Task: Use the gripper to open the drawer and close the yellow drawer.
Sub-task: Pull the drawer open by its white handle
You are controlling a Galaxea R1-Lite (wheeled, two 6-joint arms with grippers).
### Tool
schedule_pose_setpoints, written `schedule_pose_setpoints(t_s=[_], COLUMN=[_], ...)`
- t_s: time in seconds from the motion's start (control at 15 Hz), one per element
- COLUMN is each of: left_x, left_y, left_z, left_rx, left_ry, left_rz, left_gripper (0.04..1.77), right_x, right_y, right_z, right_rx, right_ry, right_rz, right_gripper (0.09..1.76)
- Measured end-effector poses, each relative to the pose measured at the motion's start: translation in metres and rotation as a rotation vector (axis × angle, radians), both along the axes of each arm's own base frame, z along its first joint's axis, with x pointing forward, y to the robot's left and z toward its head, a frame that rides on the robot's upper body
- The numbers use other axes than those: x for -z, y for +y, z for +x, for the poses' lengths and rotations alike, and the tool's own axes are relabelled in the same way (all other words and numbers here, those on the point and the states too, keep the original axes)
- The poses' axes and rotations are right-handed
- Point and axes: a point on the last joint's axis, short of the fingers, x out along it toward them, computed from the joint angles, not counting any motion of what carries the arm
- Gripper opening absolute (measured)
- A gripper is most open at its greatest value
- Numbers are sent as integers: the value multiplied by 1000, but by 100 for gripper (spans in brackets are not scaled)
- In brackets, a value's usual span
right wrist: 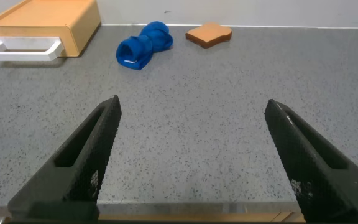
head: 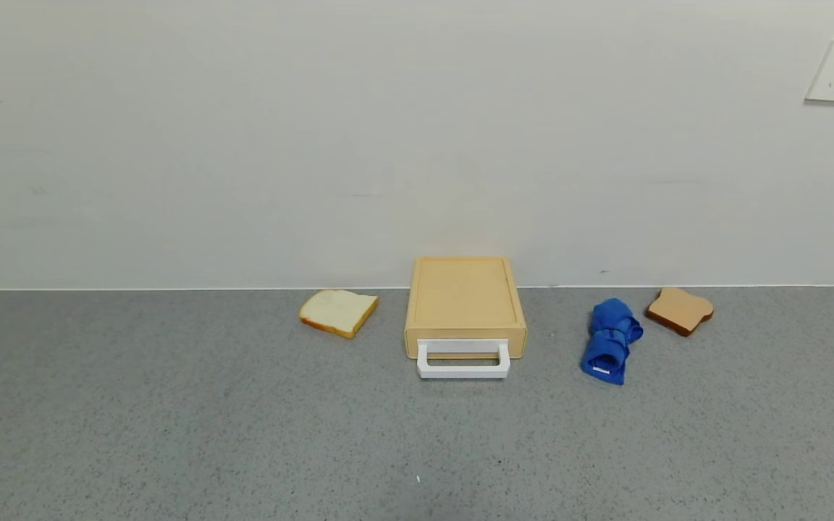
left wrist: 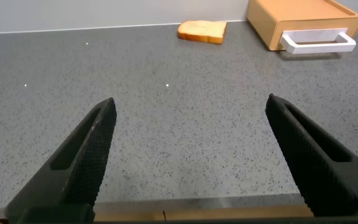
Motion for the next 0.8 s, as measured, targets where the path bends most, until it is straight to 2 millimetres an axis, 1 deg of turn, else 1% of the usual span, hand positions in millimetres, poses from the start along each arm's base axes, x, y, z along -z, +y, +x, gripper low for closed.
schedule_pose_setpoints(t_s=[0.8], left_x=[0], left_y=[0], left_z=[0], left_rx=[0], left_ry=[0], left_rz=[0], left_gripper=[173], right_x=[0], right_y=[0], right_z=[0], right_rx=[0], right_ry=[0], right_rz=[0], right_gripper=[170])
